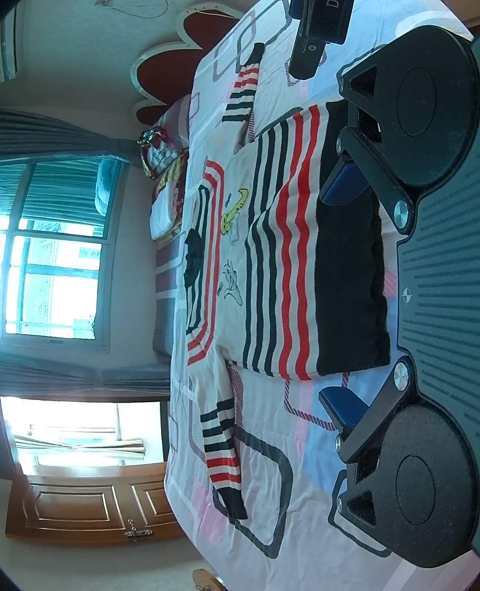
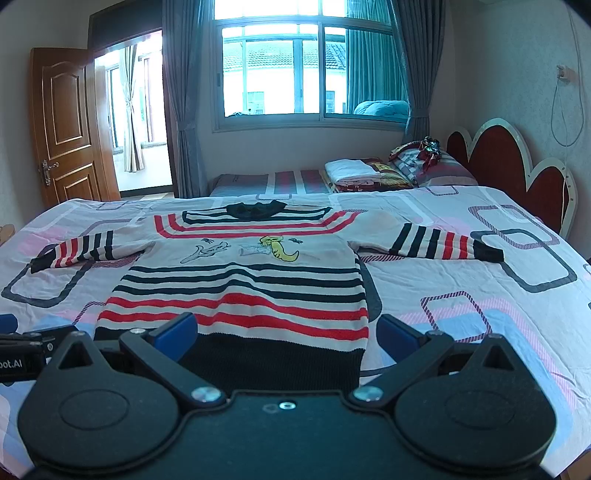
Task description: Fold small clothes
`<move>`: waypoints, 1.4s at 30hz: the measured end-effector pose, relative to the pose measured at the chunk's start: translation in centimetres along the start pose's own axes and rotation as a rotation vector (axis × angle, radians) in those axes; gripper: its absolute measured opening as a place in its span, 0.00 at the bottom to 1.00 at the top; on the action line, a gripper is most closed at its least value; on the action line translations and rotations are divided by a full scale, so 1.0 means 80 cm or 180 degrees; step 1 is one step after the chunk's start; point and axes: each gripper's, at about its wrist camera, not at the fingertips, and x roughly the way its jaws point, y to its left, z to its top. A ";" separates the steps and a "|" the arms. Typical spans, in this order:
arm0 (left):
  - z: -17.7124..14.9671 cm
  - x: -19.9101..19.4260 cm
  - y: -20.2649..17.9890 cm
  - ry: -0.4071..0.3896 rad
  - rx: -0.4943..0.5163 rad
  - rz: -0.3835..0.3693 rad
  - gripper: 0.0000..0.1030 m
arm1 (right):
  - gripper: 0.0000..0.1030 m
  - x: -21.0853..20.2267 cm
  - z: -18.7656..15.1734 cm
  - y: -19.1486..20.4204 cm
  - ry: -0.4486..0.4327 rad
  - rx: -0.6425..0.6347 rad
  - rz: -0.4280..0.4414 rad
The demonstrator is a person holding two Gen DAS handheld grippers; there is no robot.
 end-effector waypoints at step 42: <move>0.008 0.018 -0.003 0.0124 -0.0007 -0.0078 1.00 | 0.99 0.011 0.002 0.000 0.0019 0.0021 -0.0004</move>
